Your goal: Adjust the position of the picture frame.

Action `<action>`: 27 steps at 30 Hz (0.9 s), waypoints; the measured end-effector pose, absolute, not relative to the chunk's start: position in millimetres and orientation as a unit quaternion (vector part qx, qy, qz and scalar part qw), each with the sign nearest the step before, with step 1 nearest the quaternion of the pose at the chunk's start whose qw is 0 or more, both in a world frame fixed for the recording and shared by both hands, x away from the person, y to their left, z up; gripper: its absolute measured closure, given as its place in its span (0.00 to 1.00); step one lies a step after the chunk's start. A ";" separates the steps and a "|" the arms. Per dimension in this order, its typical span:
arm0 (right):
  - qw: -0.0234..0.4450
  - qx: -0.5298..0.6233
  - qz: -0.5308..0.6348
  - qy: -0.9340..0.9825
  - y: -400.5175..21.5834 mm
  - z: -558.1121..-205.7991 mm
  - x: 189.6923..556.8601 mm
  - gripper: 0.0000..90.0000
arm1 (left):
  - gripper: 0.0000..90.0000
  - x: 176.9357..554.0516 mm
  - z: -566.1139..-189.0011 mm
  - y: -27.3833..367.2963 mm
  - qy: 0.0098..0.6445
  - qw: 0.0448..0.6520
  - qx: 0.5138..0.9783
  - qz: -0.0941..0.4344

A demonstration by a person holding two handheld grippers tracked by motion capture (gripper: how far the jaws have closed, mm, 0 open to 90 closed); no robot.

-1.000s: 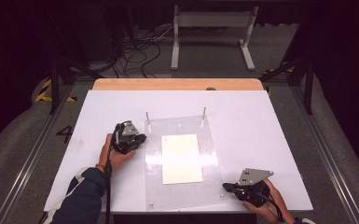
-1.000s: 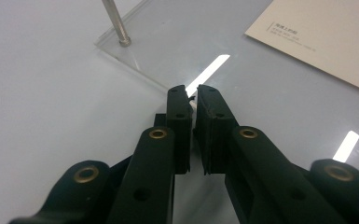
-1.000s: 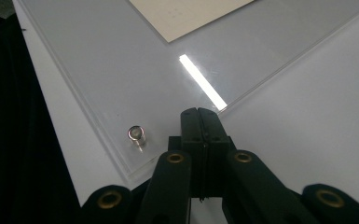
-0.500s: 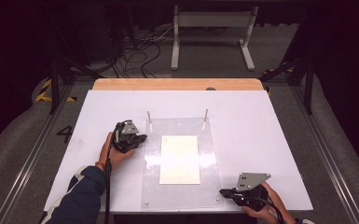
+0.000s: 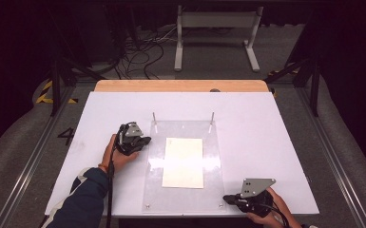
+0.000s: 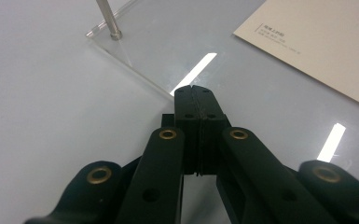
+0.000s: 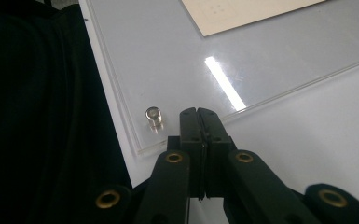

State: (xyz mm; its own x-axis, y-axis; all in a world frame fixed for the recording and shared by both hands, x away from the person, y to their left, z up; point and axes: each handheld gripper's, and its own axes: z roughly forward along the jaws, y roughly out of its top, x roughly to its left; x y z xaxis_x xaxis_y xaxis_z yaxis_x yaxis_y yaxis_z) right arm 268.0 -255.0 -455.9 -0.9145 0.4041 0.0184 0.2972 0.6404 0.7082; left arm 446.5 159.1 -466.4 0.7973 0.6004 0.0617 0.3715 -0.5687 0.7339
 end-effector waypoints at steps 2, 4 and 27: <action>0.071 0.194 0.378 0.903 -255.2 -456.0 268.0 1.00 | 0.97 446.9 -466.7 160.1 0.286 0.375 0.869 0.152; 0.071 0.196 0.376 0.903 -254.9 -455.7 268.5 0.99 | 0.94 448.3 -466.2 161.5 0.285 0.375 0.869 0.150; 0.234 0.351 0.453 0.785 -263.1 -414.9 417.6 0.64 | 0.42 498.3 -431.2 150.1 0.334 0.460 0.808 0.157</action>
